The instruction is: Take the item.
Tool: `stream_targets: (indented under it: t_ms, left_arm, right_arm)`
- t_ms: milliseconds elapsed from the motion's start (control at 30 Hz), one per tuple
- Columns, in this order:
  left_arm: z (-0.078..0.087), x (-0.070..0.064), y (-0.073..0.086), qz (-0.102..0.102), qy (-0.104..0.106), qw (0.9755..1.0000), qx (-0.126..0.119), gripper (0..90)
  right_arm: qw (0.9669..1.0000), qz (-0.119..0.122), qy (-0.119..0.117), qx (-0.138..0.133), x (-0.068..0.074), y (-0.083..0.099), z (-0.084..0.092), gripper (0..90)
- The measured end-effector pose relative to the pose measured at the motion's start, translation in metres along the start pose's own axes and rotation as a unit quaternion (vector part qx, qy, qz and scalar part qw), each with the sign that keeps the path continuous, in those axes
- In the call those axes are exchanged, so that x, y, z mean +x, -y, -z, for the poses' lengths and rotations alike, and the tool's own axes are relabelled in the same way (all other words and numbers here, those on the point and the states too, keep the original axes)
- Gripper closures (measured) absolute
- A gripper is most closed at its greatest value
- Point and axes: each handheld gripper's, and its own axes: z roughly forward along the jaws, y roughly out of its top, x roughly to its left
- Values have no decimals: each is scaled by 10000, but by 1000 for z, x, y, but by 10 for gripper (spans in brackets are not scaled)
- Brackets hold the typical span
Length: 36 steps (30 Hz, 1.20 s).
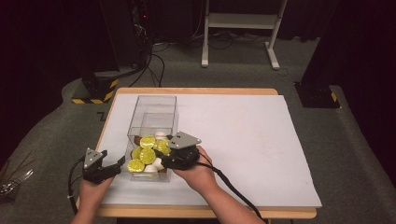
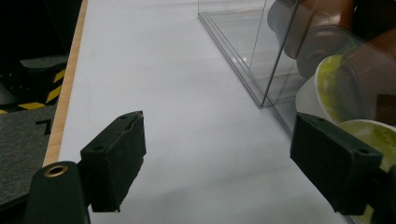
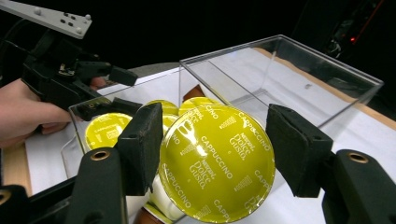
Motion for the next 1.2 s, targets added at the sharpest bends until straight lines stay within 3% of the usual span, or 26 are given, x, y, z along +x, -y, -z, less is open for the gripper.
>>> stream_targets:
  t_ms: [1200]
  left_arm:
    - [1,-1,0,-7,24,10000,-4,179]
  right_arm:
    - [9976,-422,537,-96,-40,36,41,384]
